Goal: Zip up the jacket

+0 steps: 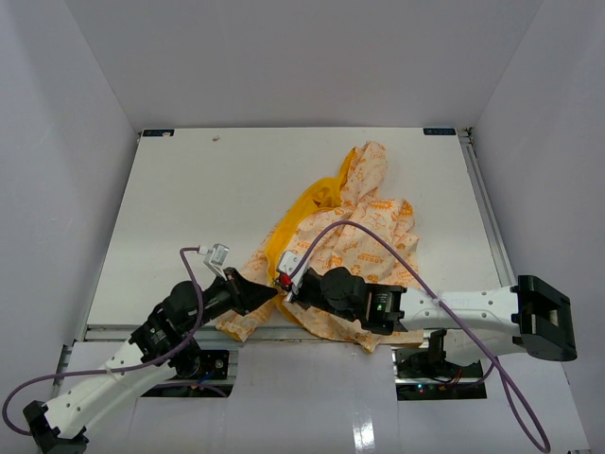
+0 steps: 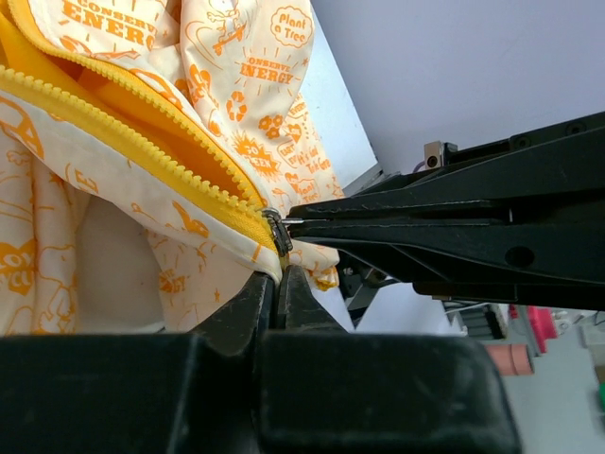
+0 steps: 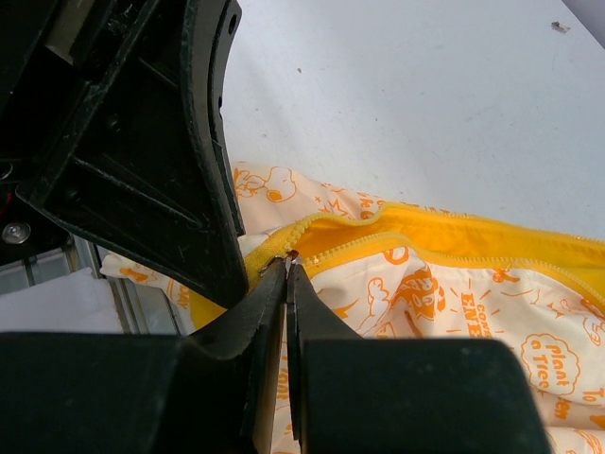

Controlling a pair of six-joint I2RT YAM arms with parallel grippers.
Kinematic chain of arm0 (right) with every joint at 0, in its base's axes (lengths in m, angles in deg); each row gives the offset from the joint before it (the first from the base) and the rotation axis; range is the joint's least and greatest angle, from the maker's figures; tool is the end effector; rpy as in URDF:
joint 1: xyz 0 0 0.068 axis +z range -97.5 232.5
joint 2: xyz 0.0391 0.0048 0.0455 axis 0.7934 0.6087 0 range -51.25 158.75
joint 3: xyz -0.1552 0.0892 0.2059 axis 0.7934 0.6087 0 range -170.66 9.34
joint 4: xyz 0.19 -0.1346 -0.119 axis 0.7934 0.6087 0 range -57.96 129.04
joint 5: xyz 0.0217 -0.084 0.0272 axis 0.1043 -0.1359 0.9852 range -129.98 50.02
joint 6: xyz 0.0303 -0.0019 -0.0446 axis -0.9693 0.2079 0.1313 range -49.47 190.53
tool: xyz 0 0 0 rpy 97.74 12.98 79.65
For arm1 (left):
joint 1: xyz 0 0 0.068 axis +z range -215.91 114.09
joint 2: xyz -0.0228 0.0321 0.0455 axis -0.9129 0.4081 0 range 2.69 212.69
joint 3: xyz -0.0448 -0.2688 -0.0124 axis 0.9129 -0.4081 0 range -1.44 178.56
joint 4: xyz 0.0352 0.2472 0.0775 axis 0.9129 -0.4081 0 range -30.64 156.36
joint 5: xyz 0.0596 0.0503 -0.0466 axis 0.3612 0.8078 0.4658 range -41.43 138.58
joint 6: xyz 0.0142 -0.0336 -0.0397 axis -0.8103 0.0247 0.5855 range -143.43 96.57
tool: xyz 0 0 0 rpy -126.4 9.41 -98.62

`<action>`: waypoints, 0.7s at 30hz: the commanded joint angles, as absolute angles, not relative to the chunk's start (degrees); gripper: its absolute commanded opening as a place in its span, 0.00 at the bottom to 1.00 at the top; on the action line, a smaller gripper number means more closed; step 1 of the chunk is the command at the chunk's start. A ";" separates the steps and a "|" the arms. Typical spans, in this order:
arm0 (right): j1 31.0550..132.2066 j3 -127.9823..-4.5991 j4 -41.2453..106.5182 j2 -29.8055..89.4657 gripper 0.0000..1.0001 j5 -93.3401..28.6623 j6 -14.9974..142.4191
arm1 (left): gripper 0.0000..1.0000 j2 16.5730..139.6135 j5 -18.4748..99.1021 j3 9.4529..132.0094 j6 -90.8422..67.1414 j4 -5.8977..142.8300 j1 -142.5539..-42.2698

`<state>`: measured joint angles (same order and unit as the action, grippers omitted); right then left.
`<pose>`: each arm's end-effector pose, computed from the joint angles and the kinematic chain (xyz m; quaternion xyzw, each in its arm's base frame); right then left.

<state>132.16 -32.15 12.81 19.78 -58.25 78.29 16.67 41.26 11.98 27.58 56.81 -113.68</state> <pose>0.0618 0.2764 0.2753 -0.4503 0.6183 0.2727 0.5837 0.0752 -0.0897 0.2156 0.0193 0.7660 -0.5182 0.3799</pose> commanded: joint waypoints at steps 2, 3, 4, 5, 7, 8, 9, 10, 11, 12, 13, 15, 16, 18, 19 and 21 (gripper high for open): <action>132.22 -33.21 10.17 18.80 0.08 -55.35 81.55 | 0.00 17.98 40.94 11.39 28.59 58.64 -113.81; 132.05 -33.11 10.24 18.80 0.08 -55.62 82.54 | 0.00 18.07 40.93 11.48 28.69 58.46 -113.73; 131.80 -33.27 10.24 18.72 0.08 -55.87 83.38 | 0.00 18.07 40.76 11.56 28.69 58.21 -113.81; 131.13 -33.45 10.33 18.79 0.08 -55.72 84.67 | 0.00 18.15 40.18 11.57 28.77 58.03 -113.73; 129.42 -33.83 10.41 18.46 0.08 -53.78 85.40 | 0.00 18.27 39.25 11.60 28.74 57.08 -113.72; 128.30 -34.13 10.50 18.37 0.08 -52.28 85.70 | 0.00 18.48 38.86 11.73 28.69 56.73 -113.72; 127.30 -34.53 10.66 18.51 0.08 -51.51 85.88 | 0.00 18.50 38.18 11.74 28.69 56.51 -113.72; 126.31 -34.93 10.83 18.68 0.08 -50.83 86.05 | 0.00 18.51 37.47 11.74 28.69 56.31 -113.72; 125.12 -35.44 10.99 18.92 0.08 -49.71 86.17 | 0.00 18.38 36.74 11.62 28.72 56.16 -113.72; 123.52 -36.15 11.13 19.29 0.08 -47.74 86.17 | 0.00 18.01 35.98 11.25 28.81 56.11 -113.72; 122.24 -36.68 11.17 19.88 0.08 -45.92 86.17 | 0.00 17.69 35.42 10.97 28.86 56.00 -113.72; 119.74 -37.77 11.12 21.32 0.08 -41.22 86.30 | 0.00 17.29 34.67 10.71 28.81 55.68 -113.79; 119.19 -38.04 11.12 22.24 0.08 -40.66 86.40 | 0.00 17.07 34.62 10.76 28.65 55.30 -113.74; 118.38 -39.50 11.18 24.65 0.08 -38.76 86.61 | 0.00 16.59 34.78 10.96 28.54 54.30 -113.79; 118.00 -40.24 11.22 25.82 0.08 -37.86 86.75 | 0.00 16.34 34.81 11.04 28.50 53.88 -113.80; 117.28 -41.10 11.21 27.50 0.08 -37.04 87.18 | 0.00 16.01 34.43 11.22 28.29 53.71 -113.77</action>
